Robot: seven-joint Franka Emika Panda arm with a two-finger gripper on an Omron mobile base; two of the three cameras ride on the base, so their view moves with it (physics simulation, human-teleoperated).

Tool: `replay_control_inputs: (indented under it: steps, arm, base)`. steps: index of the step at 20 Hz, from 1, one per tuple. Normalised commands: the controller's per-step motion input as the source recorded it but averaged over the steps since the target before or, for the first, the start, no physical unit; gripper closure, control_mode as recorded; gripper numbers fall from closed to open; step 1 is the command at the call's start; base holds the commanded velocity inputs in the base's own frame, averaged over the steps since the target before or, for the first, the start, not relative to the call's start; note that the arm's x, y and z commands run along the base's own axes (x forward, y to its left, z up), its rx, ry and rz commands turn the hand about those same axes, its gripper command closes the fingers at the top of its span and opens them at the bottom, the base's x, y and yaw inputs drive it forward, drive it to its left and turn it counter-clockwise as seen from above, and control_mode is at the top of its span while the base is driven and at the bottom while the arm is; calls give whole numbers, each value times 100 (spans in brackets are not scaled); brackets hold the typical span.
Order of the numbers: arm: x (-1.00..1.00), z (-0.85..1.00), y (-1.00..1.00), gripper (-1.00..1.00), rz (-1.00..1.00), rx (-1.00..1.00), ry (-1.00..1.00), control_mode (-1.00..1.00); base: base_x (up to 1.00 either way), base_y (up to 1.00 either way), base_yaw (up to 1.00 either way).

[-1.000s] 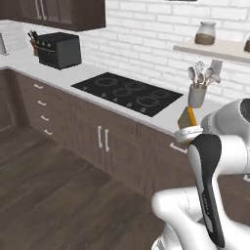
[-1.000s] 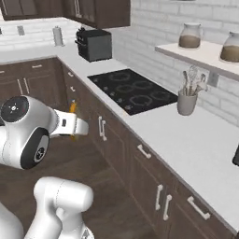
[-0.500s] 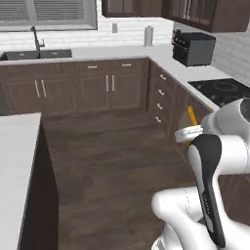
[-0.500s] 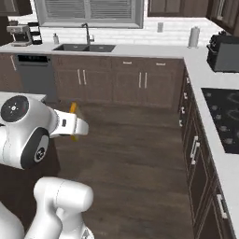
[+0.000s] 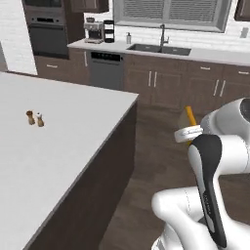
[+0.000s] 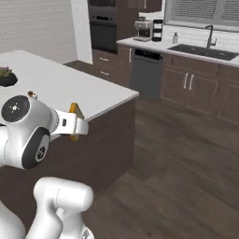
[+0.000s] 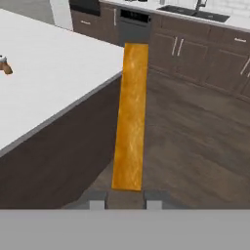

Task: Start the toaster. Once the lever pops up, take the bread to the plate on the dining counter.

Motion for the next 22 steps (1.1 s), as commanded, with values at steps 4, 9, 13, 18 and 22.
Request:
replay_control_inputs:
  steps: [4,9,13,18,22]
  arm:
    - [0,0,0,100,0,0,0,100]
    - [0,0,0,100,0,0,0,100]
    - [0,0,0,100,0,0,0,100]
    - [0,0,0,100,0,0,0,100]
    - [0,0,0,100,0,0,0,100]
  base:
    - [-55,-2,81]
    - [-47,2,77]
    - [-30,46,70]
    - [-2,97,55]
    - [9,100,39]
